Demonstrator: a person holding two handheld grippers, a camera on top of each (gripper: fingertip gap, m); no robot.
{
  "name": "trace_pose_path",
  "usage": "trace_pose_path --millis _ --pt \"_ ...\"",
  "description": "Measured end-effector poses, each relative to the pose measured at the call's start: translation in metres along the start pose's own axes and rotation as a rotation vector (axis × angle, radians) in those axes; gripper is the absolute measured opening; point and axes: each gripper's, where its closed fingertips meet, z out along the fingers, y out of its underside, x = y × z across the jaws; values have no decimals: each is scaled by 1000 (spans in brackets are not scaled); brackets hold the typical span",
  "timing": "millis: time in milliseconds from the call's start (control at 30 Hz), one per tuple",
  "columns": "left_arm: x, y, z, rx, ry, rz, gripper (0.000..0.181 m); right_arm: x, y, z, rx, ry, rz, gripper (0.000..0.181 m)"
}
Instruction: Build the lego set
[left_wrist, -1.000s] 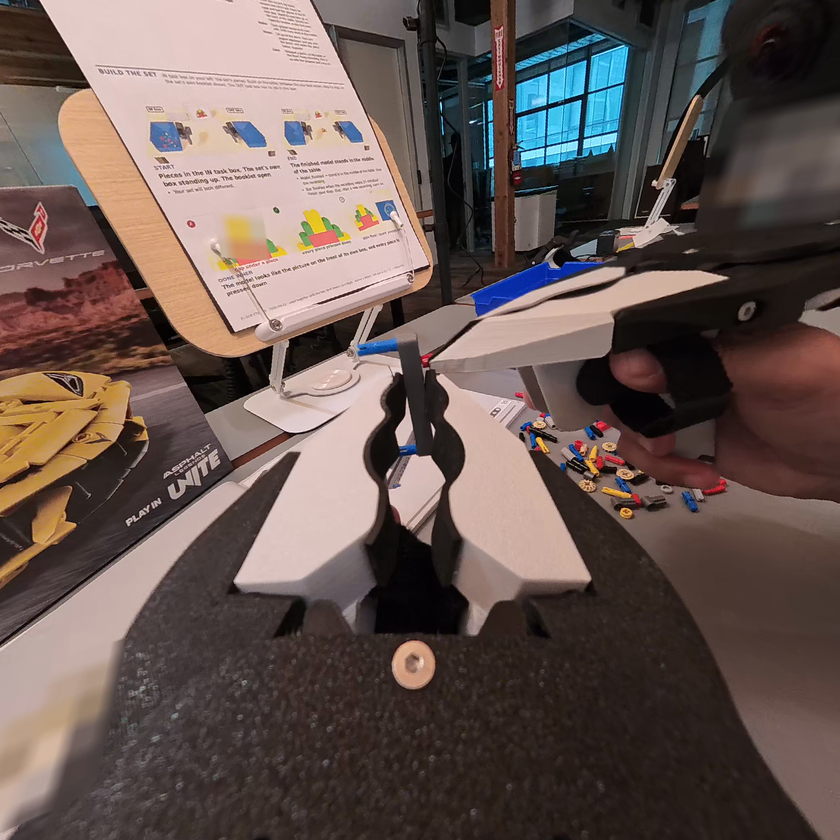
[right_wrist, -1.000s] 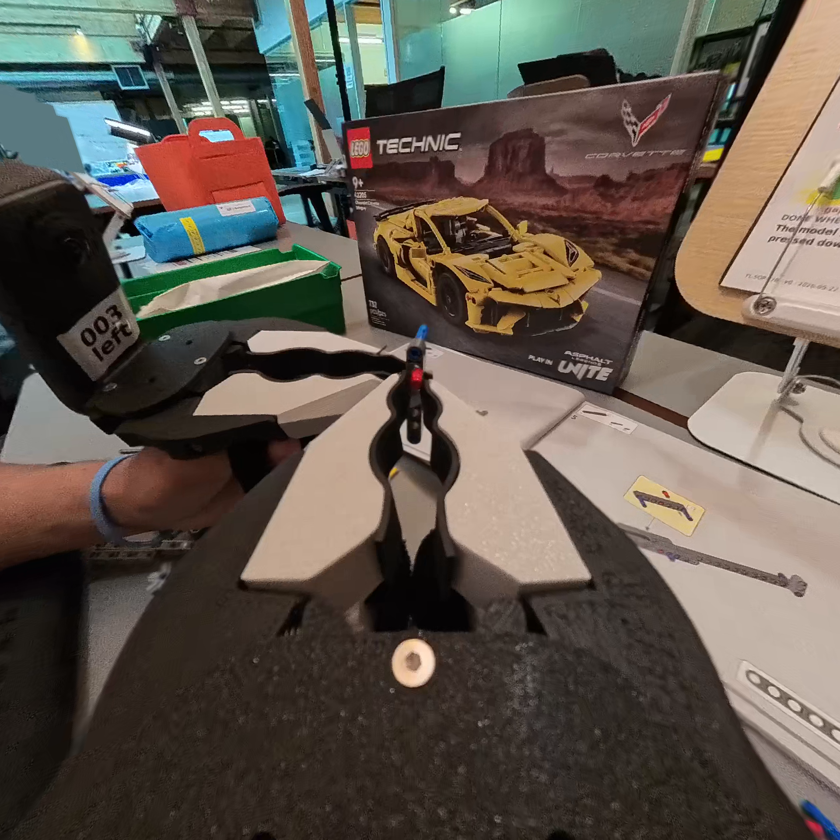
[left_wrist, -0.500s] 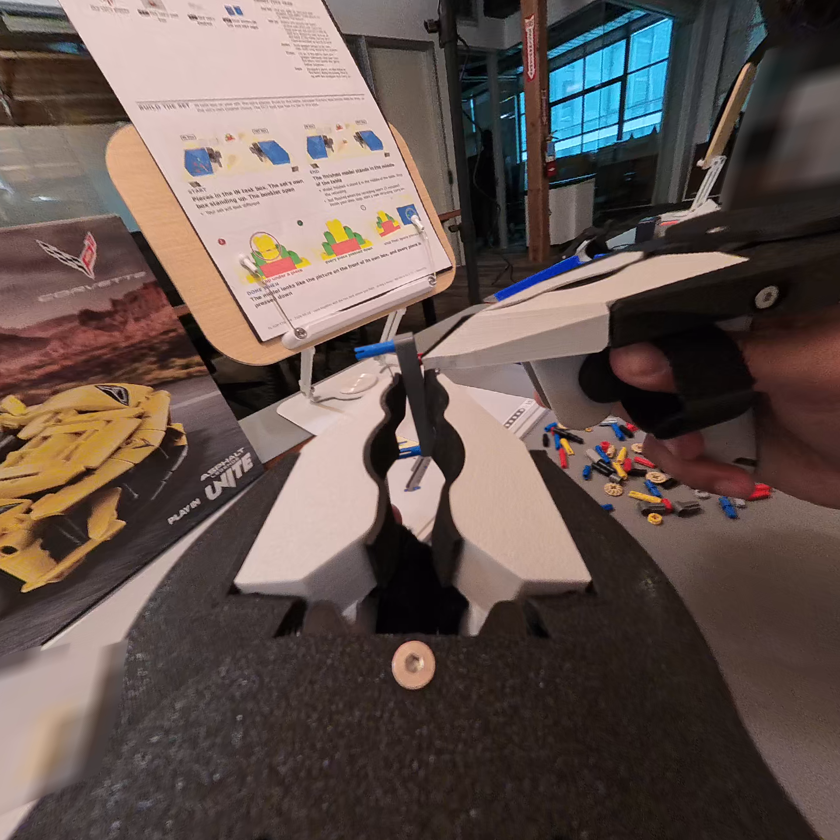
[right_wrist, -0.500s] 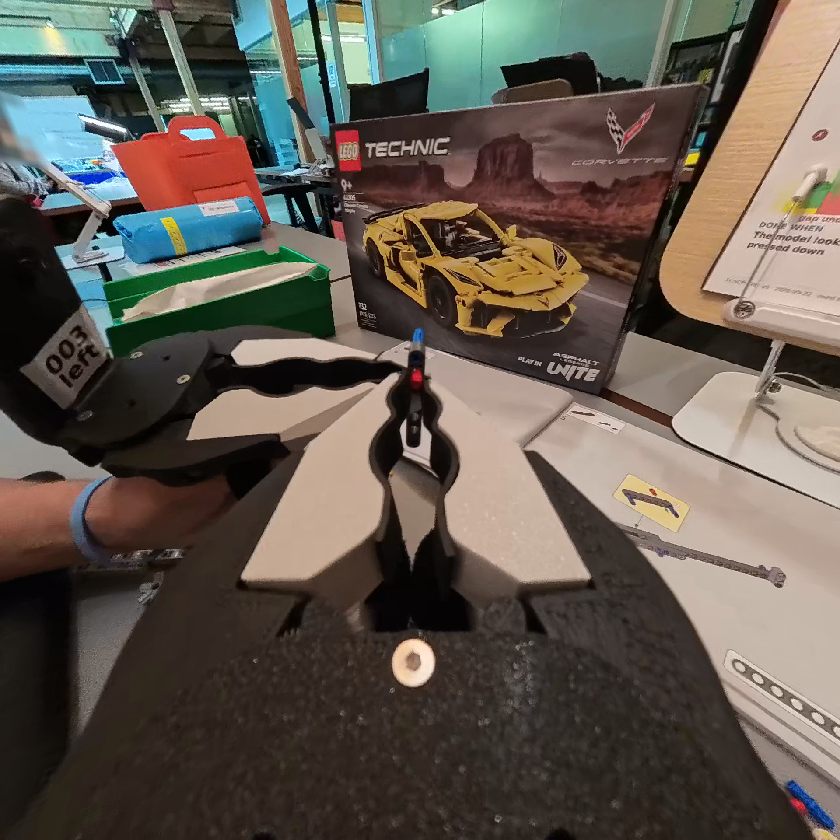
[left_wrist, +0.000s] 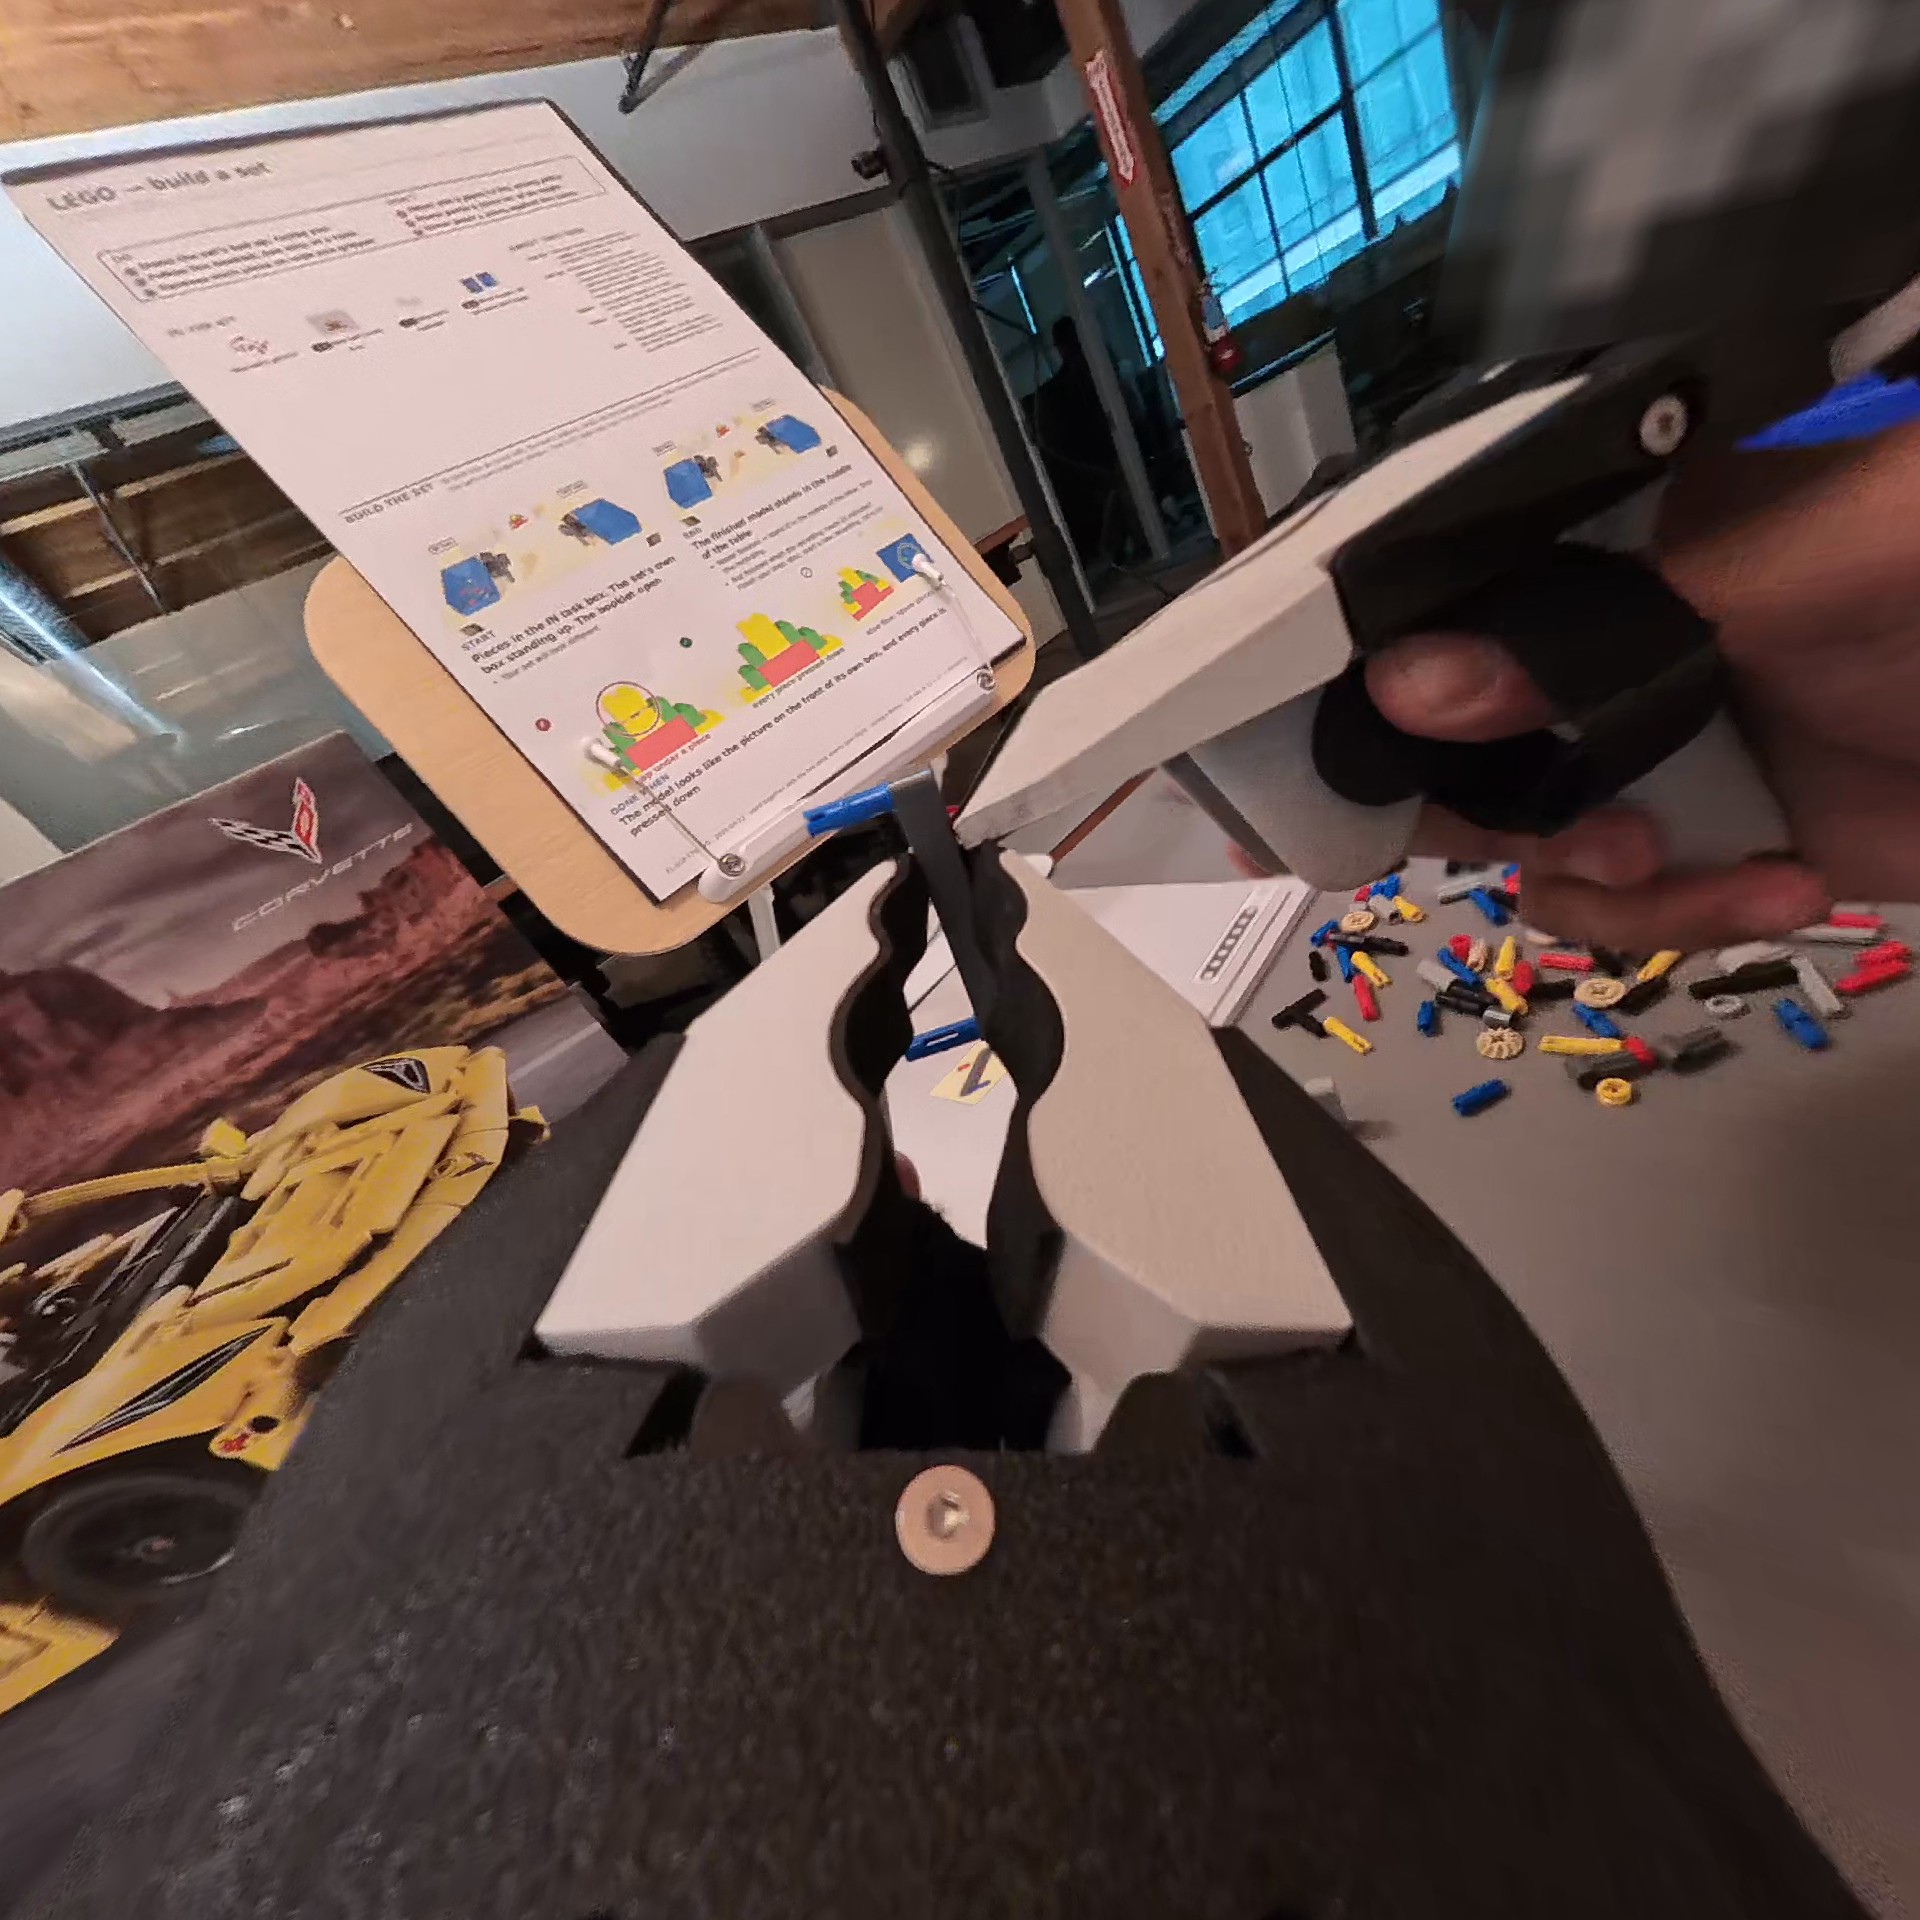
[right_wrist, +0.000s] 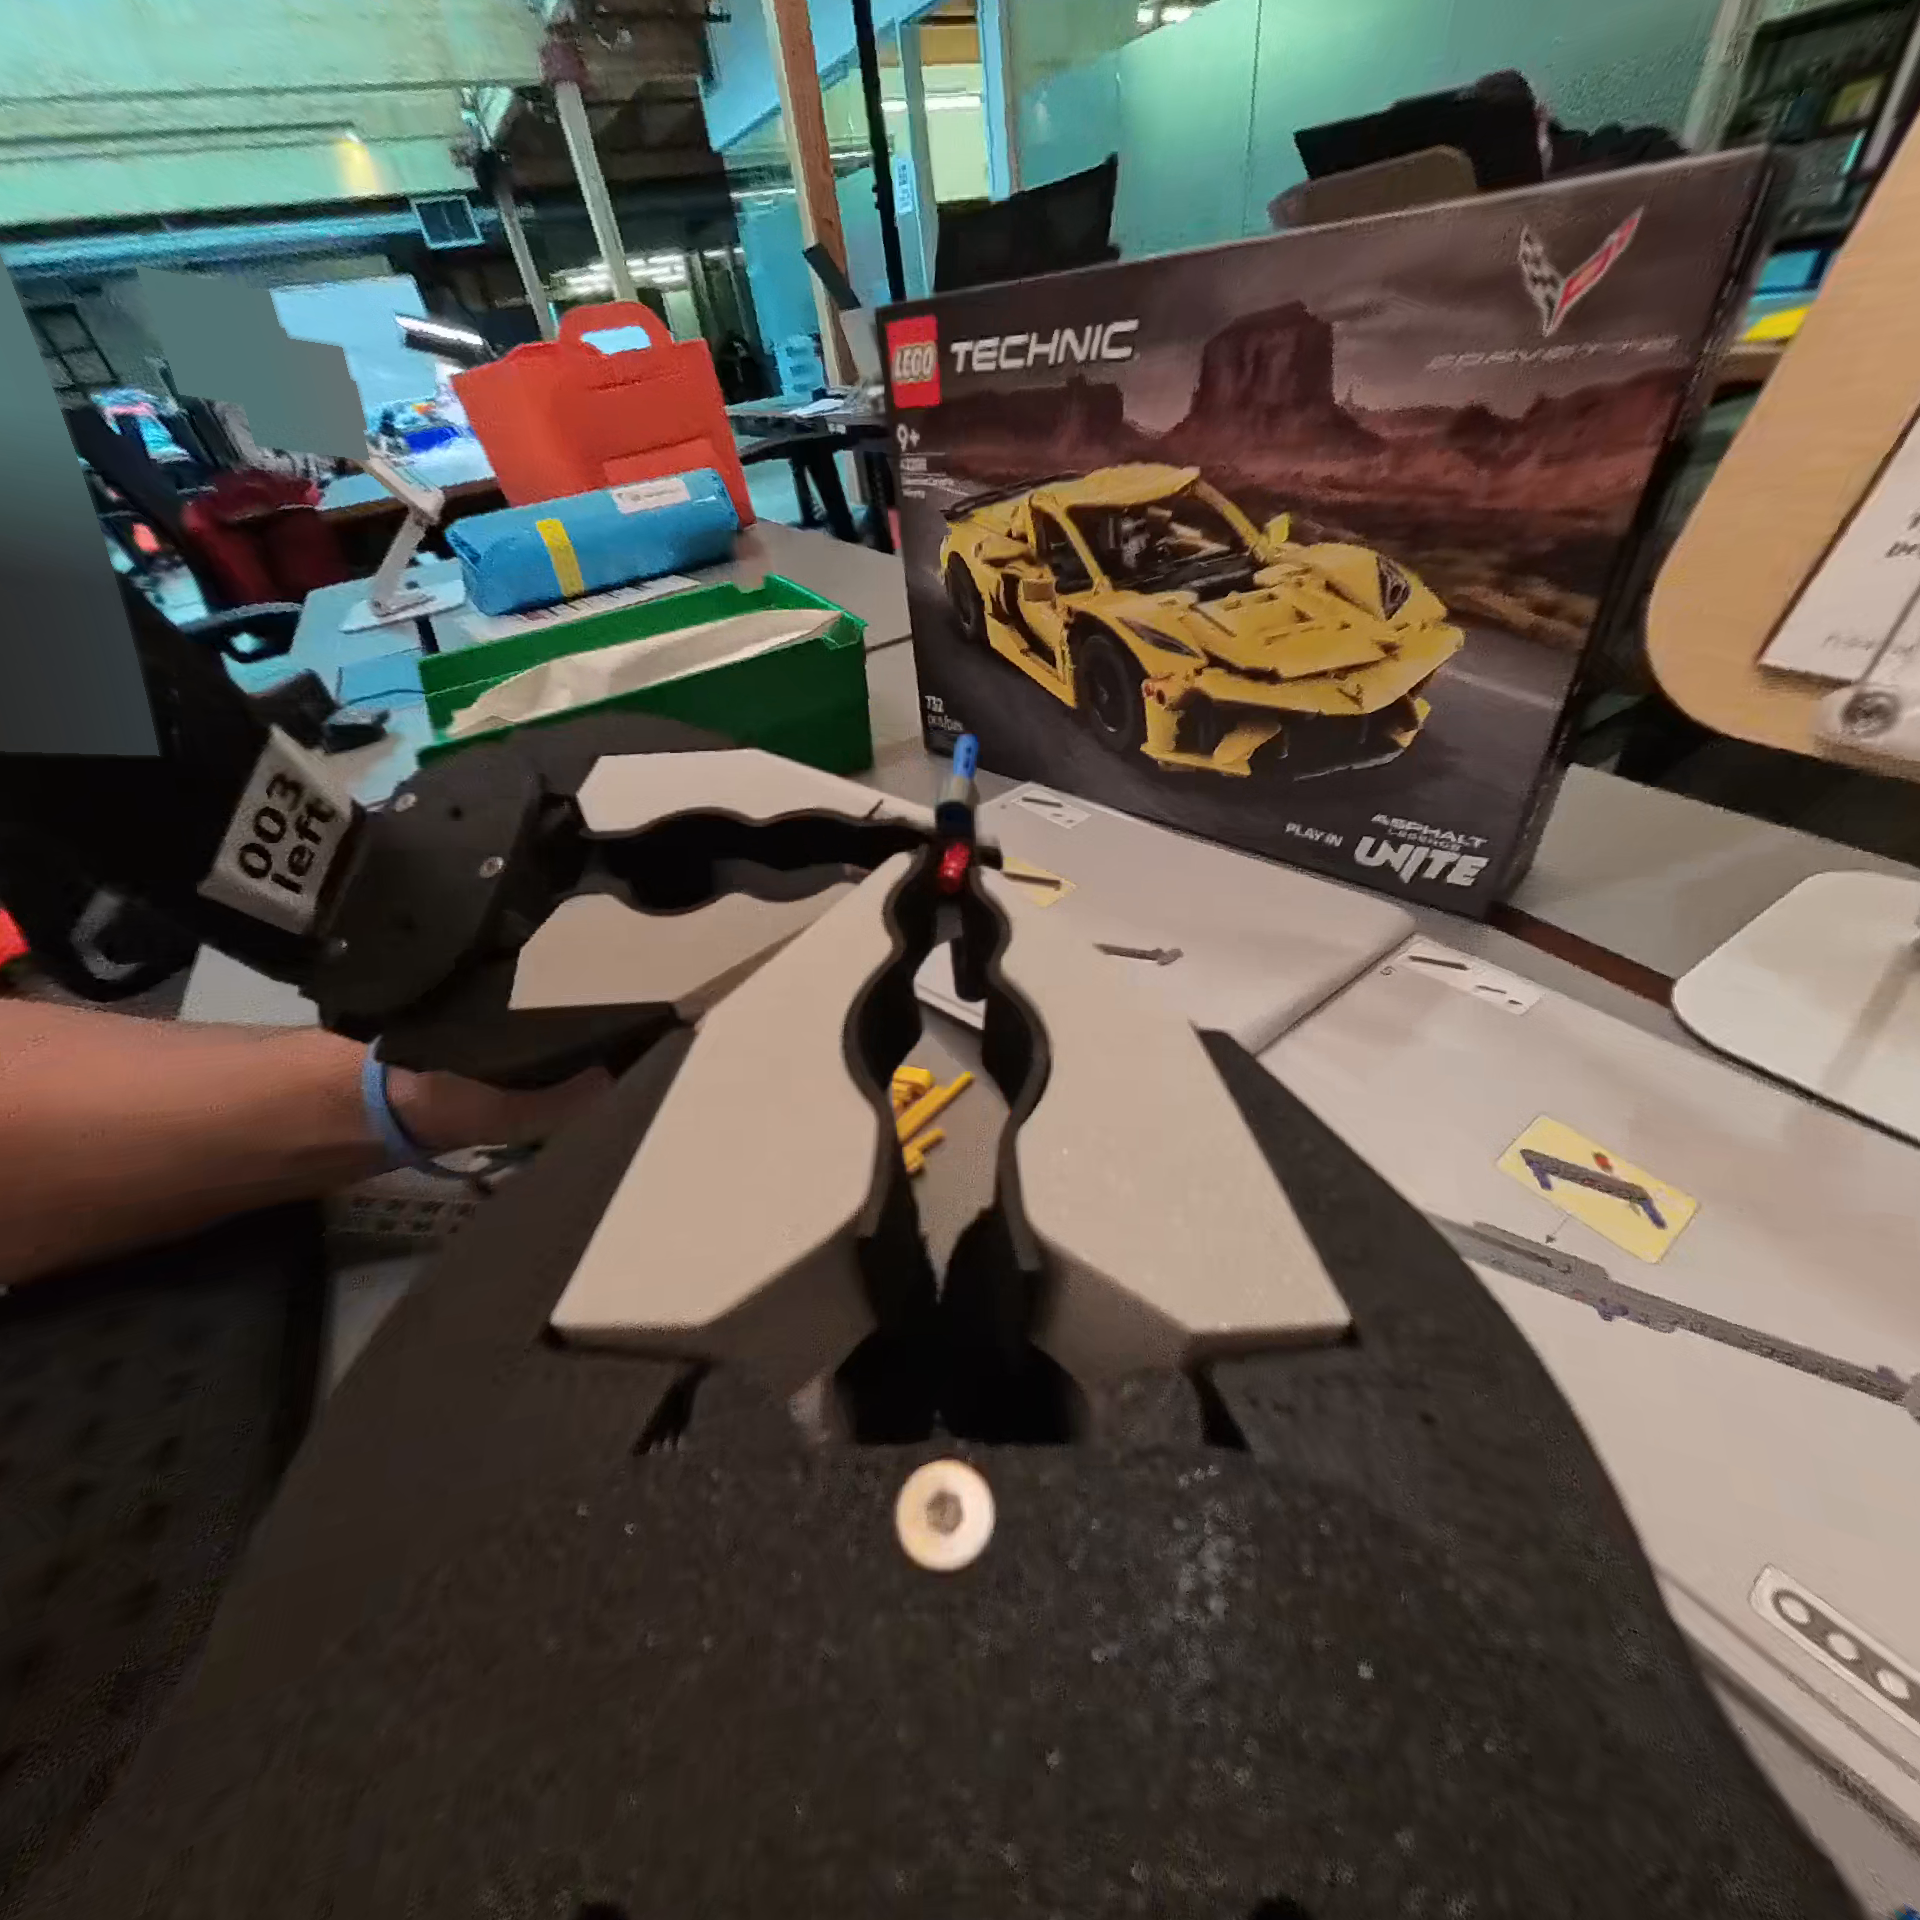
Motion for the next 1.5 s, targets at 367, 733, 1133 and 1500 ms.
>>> trace_pose_path --millis 367,733,1133,1500 --pt "1 6 2 -28 104 -302 6 3 4 4 -4 -48 154 4" --pt "-9 24 6 -109 32 -314 6 8 13 3 -90 47 -43 4" --pt "-49 36 -2 -87 -34 -493 6 -6 158 -111 -1113 -276 -242 5" --pt "-41 36 1 -109 -12 -446 7 3 186 -129 -1325 -276 -427 5"
